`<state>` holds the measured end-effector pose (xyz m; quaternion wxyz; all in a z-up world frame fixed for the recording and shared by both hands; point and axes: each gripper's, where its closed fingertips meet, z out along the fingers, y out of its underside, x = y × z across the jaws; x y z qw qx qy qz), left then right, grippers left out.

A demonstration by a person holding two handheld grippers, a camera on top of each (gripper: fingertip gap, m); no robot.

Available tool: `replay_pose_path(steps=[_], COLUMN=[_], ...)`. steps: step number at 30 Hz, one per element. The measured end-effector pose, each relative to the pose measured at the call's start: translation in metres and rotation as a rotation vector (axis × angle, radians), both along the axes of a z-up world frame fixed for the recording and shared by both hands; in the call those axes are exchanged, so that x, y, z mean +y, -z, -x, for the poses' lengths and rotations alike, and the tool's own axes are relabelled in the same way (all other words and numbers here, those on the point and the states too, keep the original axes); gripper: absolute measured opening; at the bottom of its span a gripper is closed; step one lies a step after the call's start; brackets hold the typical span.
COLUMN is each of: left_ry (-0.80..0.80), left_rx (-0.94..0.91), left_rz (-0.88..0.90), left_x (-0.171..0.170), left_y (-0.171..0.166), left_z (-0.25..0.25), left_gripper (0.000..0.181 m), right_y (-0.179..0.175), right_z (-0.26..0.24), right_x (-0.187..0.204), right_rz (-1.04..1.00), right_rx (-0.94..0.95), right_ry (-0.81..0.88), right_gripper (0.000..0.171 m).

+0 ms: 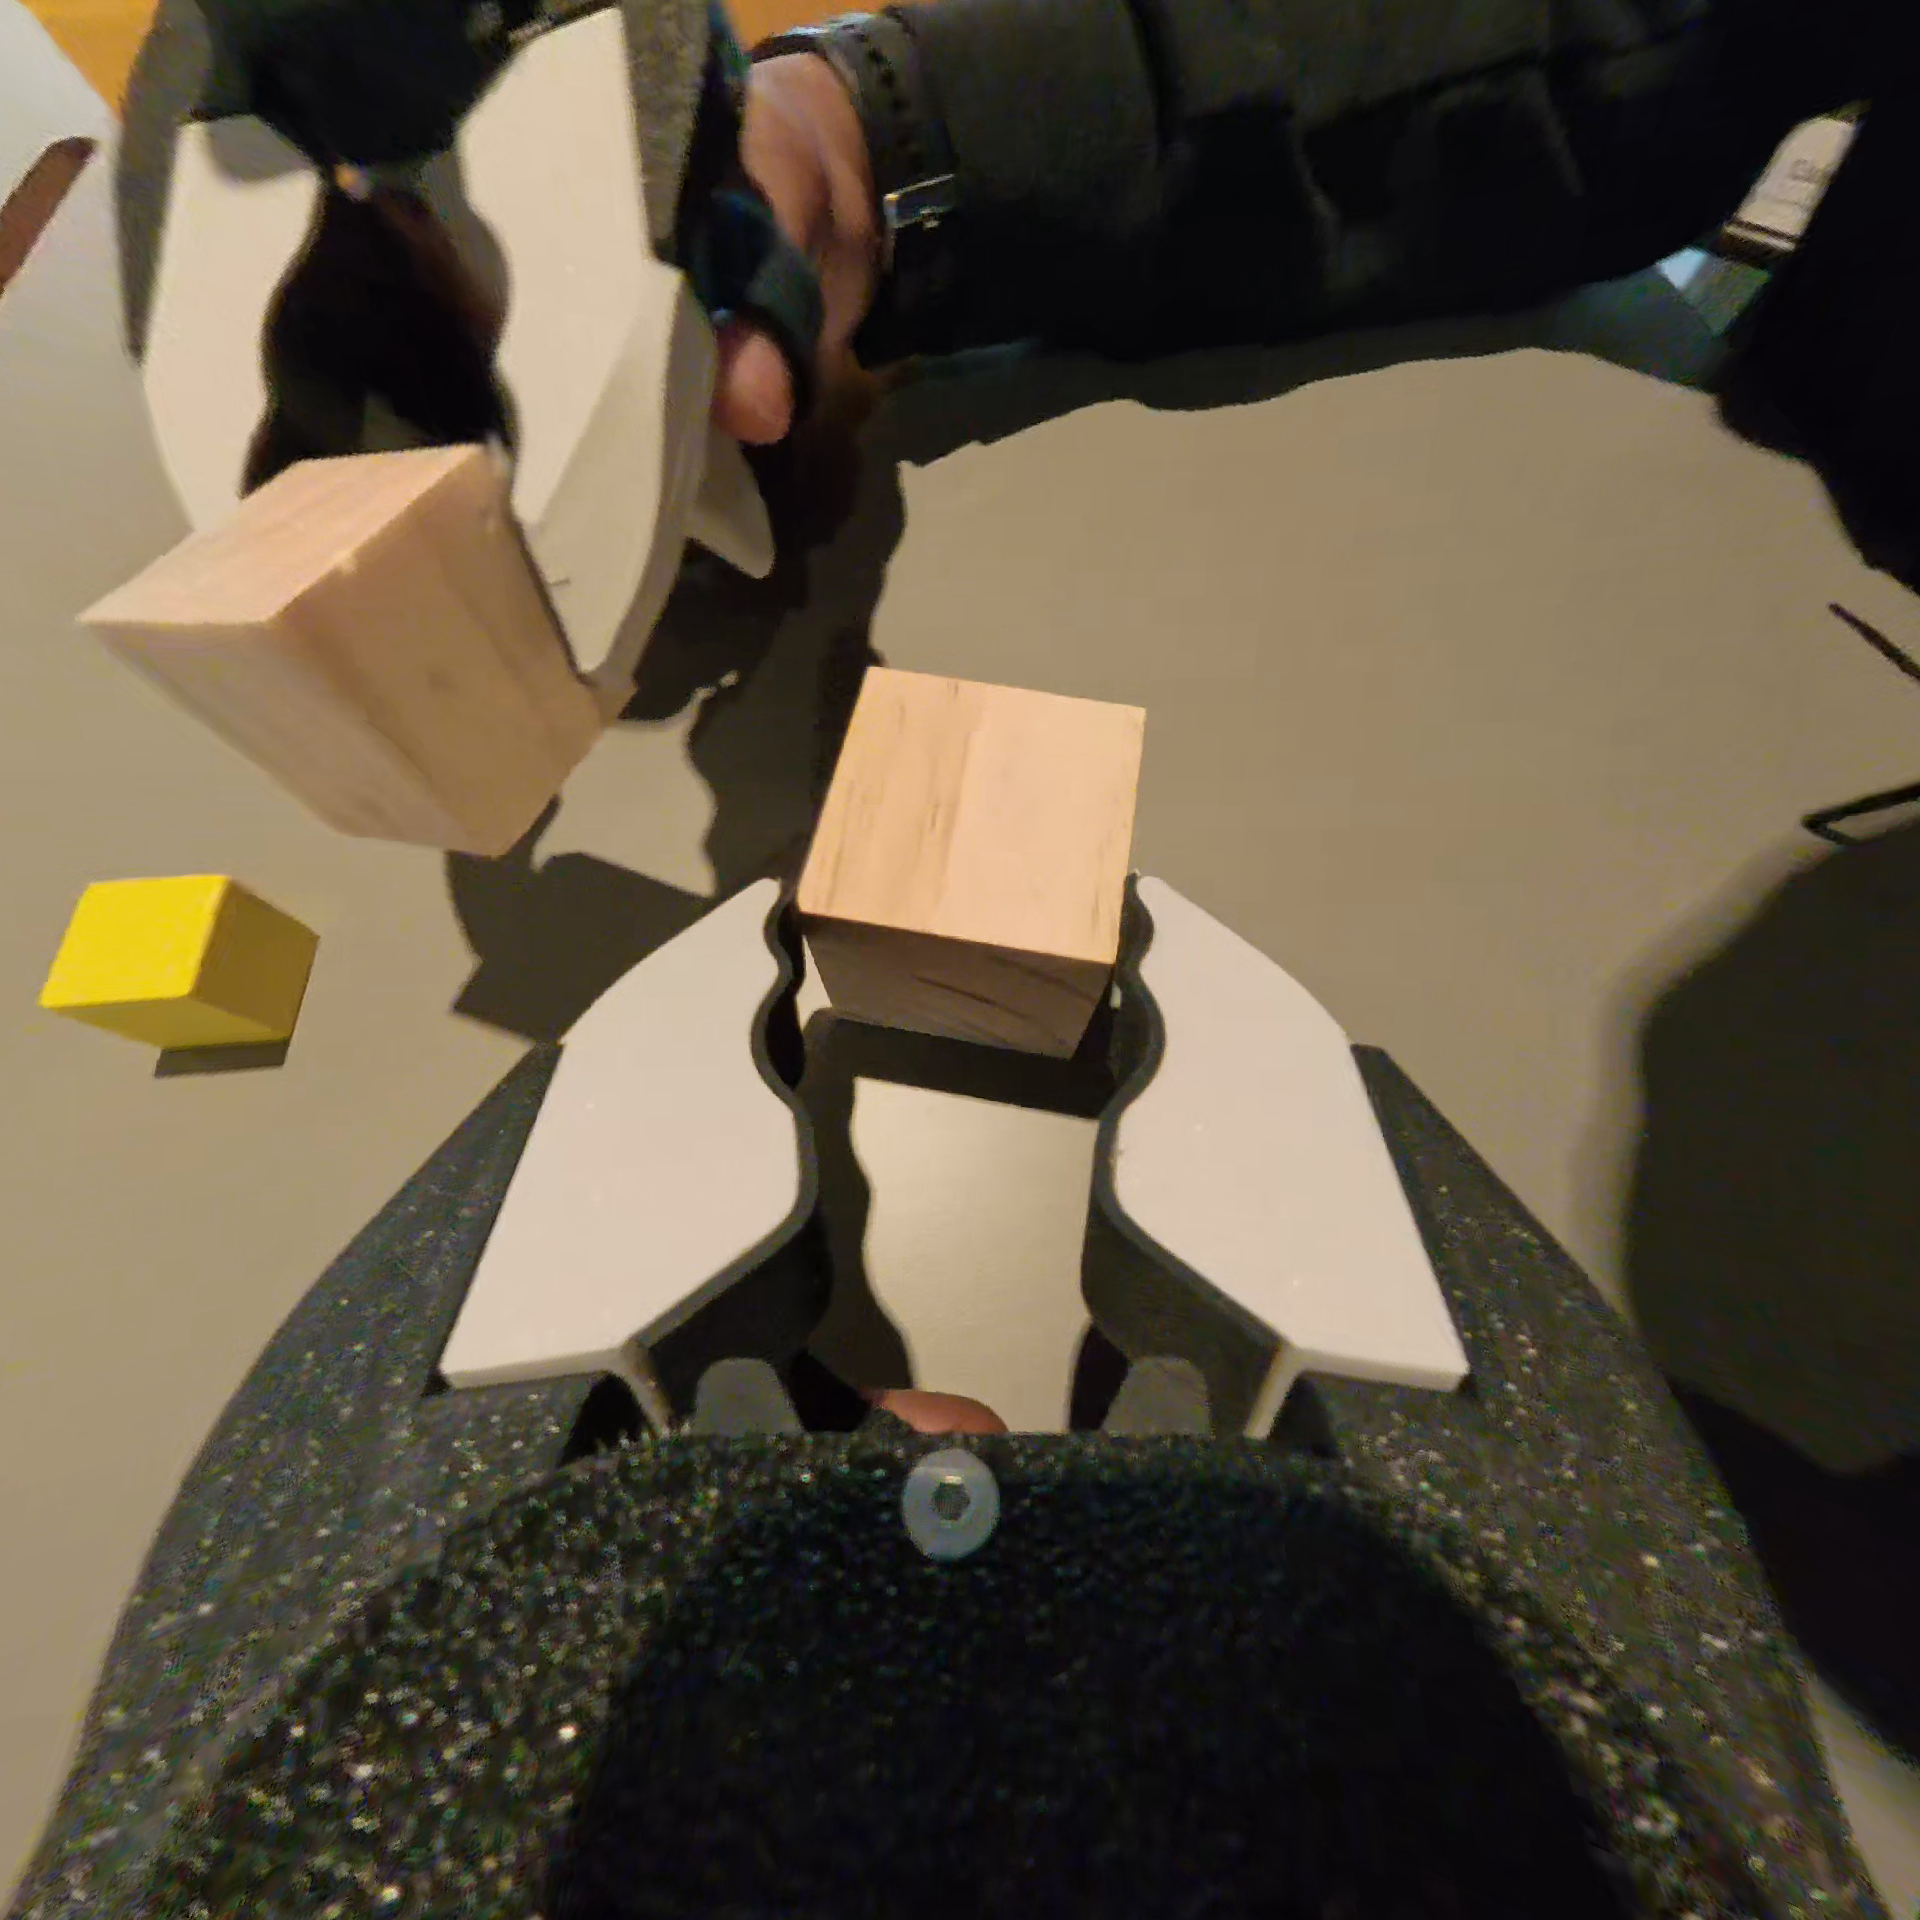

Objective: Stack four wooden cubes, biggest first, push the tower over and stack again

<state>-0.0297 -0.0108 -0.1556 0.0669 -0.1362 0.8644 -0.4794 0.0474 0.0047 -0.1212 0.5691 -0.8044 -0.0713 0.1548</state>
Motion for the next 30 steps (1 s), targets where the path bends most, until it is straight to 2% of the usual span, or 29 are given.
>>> replay_pose_path(steps=[5,7,11,20,30], left_ry=[-0.179,-0.214,-0.211,-0.209,-0.206], left_rx=[-0.041,-0.039,-0.033,-0.033,-0.016], left_rz=[-0.014,-0.015,-0.013,-0.012,-0.008], left_x=[0.020,0.024,0.024,0.022,0.022], left_y=[-0.001,-0.001,0.000,-0.001,0.000], left_z=[-0.029,-0.036,-0.035,-0.035,-0.035], left_gripper=[0.058,0.057,0.057,0.057,0.057], right_y=[-0.005,-0.007,0.000,0.001,0.001], right_z=[0.003,0.016,0.032,0.050,0.048], right_x=[-0.003,-0.009,-0.011,0.003,0.002], right_rz=[-0.034,-0.062,-0.038,0.010,-0.032], right_rx=[0.011,-0.033,-0.162,-0.268,-0.173], right_ry=[-0.024,-0.107,-0.166,-0.198,-0.213], right_gripper=[0.047,0.047,0.047,0.046,0.046])
